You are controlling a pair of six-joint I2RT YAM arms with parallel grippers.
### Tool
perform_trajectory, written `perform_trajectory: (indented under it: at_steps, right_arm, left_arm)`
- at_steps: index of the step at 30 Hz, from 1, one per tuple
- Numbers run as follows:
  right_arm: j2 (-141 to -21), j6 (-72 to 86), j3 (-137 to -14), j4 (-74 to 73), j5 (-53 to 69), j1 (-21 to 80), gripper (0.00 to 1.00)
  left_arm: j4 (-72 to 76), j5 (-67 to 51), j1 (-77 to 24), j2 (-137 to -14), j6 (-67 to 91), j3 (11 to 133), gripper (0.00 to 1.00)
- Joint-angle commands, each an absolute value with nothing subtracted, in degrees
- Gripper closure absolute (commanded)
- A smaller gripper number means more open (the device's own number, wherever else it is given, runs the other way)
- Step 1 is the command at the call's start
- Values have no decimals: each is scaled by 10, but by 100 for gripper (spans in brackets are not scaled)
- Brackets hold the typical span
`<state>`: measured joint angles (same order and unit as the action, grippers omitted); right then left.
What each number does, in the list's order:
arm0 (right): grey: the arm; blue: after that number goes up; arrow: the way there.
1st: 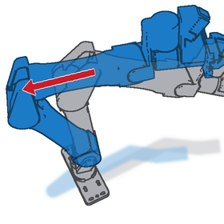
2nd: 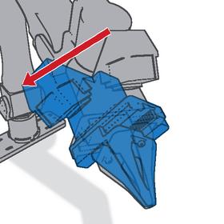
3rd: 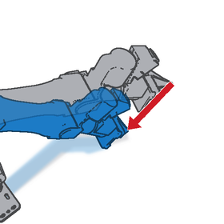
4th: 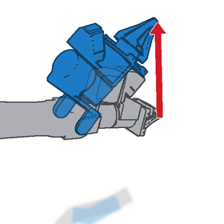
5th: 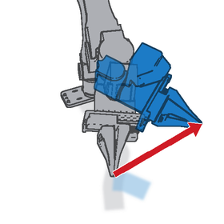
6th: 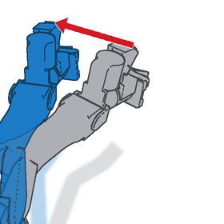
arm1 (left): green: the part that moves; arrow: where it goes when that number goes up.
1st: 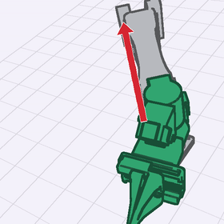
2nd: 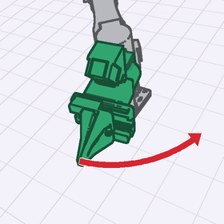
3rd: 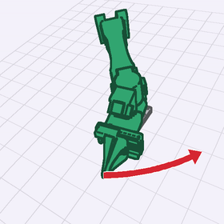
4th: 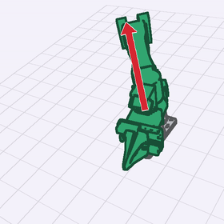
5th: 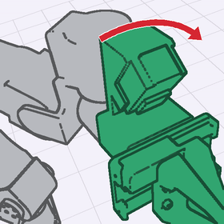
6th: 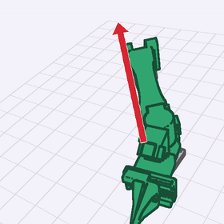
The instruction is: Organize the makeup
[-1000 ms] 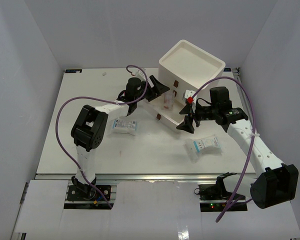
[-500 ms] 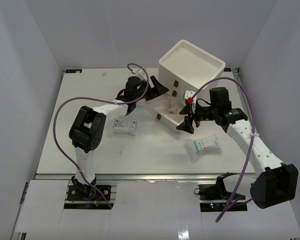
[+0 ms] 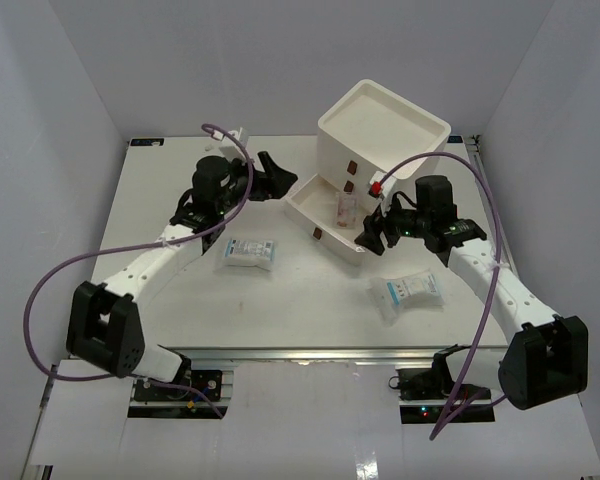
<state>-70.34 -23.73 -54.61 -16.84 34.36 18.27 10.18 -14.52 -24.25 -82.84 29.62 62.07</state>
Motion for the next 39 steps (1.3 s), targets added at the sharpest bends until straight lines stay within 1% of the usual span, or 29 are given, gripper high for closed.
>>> perform_trajectory:
  at_steps: [1, 2, 4, 5, 8, 10, 12, 14, 17, 22, 30, 39]
  right_arm:
    - [-743, -199, -565, -92, 188, 210, 49]
    - [-753, -209, -570, -92, 169, 214, 52]
    - [-791, -240, -590, -91, 134, 222, 68]
    - [-811, -249, -602, -91, 113, 223, 74]
    - [-859, -267, -635, -91, 51, 224, 85]
    - [-888, -269, -653, -91, 26, 224, 88]
    - [-900, -270, -673, -91, 3, 225, 90]
    - [-914, -272, -688, -90, -35, 229, 91]
    - [-929, -274, -704, -90, -52, 229, 91]
    - [-967, -271, -726, -90, -62, 237, 91]
    - [-1005, -254, -759, -94, -45, 262, 90]
    - [-1051, -254, -822, -106, -50, 286, 89]
  left_arm:
    - [-41, -99, -217, -698, 220, 554, 9]
    - [-62, -92, -216, -655, 200, 542, 9]
    - [-81, -63, -214, -598, 177, 495, 6]
    - [-86, -55, -213, -568, 165, 483, 6]
    - [-100, -24, -212, -505, 140, 426, 4]
    - [-110, -9, -212, -478, 127, 403, 4]
    - [-110, 21, -212, -446, 126, 379, 2]
    - [-106, 28, -212, -422, 125, 368, 2]
    - [-103, 28, -212, -404, 125, 367, 2]
    - [-102, 18, -212, -394, 126, 367, 2]
    - [-101, 17, -212, -391, 125, 366, 2]
    - [-102, 23, -212, -393, 125, 363, 2]
